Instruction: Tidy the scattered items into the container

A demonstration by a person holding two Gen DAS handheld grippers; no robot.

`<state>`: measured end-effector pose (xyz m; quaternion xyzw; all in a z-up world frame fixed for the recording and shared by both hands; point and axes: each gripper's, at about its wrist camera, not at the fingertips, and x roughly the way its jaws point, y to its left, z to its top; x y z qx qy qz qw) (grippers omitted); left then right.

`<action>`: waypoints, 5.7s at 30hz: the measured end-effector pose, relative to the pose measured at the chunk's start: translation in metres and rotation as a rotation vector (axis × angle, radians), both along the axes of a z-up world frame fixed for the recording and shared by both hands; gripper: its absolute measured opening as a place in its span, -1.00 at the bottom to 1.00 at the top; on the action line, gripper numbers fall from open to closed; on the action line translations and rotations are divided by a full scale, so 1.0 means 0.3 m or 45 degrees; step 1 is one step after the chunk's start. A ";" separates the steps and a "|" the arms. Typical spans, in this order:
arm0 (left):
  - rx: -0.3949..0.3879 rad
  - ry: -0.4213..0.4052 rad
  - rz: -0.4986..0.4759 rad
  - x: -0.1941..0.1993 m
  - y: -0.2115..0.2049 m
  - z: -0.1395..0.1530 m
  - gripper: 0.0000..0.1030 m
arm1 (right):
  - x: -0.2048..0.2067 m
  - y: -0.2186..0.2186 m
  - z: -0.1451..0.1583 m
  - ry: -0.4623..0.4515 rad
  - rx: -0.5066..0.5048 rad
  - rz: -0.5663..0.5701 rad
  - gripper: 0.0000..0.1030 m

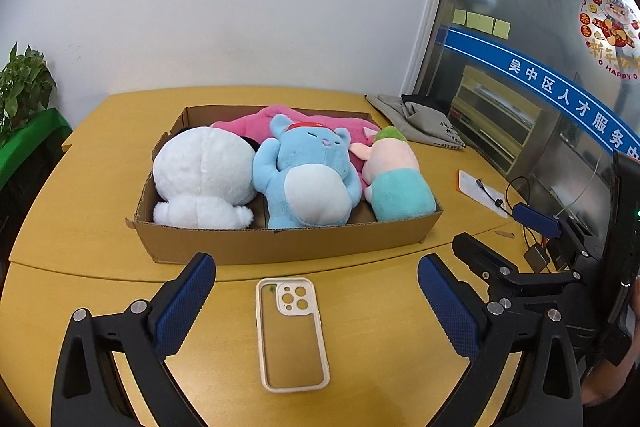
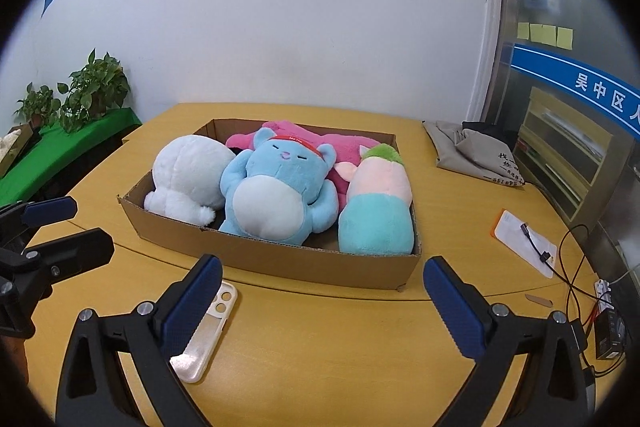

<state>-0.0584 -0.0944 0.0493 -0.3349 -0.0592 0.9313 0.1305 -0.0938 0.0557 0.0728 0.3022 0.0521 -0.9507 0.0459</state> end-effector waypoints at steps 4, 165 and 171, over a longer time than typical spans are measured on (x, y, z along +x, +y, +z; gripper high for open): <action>0.002 -0.014 0.001 0.004 -0.008 -0.014 0.99 | -0.005 -0.011 -0.017 -0.013 -0.002 0.007 0.96; -0.226 0.069 0.189 0.104 0.111 -0.083 0.99 | 0.059 0.020 -0.093 0.019 -0.037 0.015 0.52; -0.198 0.049 0.199 0.101 0.100 -0.090 0.99 | 0.054 0.012 -0.102 0.010 -0.036 0.022 0.52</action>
